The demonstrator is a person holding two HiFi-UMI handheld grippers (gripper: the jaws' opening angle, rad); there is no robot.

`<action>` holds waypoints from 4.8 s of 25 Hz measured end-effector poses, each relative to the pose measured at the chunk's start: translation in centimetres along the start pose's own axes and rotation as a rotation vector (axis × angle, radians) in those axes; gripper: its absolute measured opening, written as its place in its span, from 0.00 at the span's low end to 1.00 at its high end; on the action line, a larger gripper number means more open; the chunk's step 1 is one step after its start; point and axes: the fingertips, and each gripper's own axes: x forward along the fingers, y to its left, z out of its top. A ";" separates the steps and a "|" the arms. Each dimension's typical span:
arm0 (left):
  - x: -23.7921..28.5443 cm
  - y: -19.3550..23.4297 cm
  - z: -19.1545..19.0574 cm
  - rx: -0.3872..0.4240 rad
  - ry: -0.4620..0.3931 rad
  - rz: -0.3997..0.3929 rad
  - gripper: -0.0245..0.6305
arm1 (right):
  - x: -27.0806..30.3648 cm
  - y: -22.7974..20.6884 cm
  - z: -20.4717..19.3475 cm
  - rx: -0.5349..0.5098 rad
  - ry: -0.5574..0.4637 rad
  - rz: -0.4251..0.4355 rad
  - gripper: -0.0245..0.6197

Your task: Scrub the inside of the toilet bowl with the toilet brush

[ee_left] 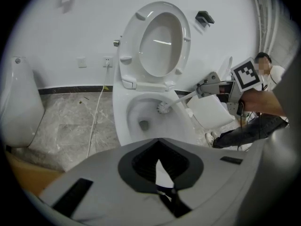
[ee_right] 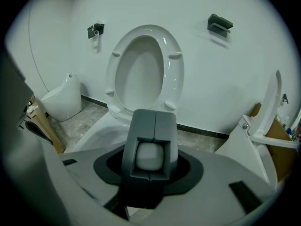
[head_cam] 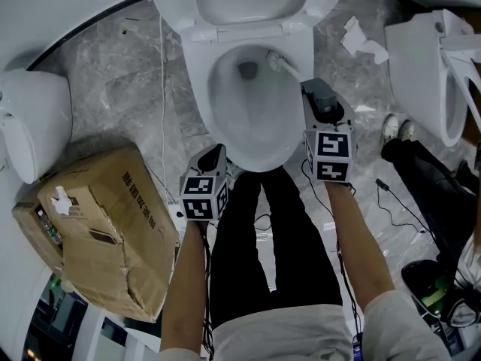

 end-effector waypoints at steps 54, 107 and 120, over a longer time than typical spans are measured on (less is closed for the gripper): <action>-4.7 2.8 -3.1 0.076 -0.028 0.000 0.08 | -8.4 0.9 -6.3 0.047 0.098 -0.128 0.35; -3.3 -5.9 1.9 0.346 -0.072 -0.091 0.08 | -14.3 3.0 -15.1 0.152 0.237 -0.042 0.36; -3.5 -3.5 0.7 0.307 -0.064 -0.054 0.08 | -15.7 5.0 -16.1 0.196 0.281 -0.048 0.36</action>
